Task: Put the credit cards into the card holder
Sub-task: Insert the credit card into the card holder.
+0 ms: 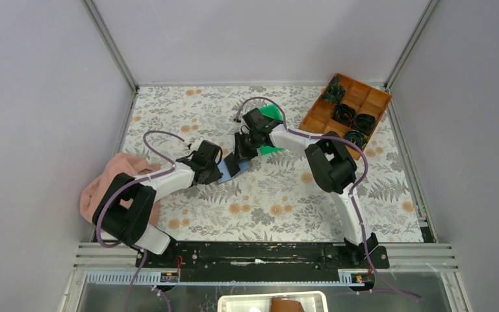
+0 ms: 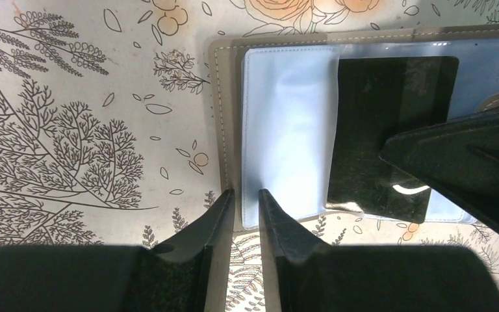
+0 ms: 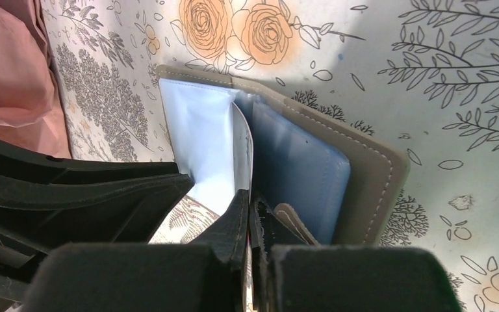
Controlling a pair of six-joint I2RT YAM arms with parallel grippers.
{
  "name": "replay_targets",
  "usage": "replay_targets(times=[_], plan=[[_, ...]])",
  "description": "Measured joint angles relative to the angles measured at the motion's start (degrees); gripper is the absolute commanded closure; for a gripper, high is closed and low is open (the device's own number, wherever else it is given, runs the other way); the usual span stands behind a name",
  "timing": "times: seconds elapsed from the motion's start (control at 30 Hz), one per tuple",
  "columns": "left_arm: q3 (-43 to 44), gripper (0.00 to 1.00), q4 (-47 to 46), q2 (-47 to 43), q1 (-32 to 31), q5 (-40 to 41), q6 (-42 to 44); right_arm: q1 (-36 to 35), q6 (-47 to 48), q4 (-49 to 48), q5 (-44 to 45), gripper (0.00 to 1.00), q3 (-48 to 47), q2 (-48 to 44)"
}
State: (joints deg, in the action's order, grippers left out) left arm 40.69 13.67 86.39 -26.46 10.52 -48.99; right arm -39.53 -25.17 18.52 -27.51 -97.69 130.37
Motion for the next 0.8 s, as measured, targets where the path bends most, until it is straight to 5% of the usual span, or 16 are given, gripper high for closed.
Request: replay_targets(times=[0.8], plan=[[4.8, 0.81, 5.4, 3.7, 0.1, -0.1, 4.0, -0.4, -4.3, -11.3, -2.5, 1.0, 6.9, -0.7]])
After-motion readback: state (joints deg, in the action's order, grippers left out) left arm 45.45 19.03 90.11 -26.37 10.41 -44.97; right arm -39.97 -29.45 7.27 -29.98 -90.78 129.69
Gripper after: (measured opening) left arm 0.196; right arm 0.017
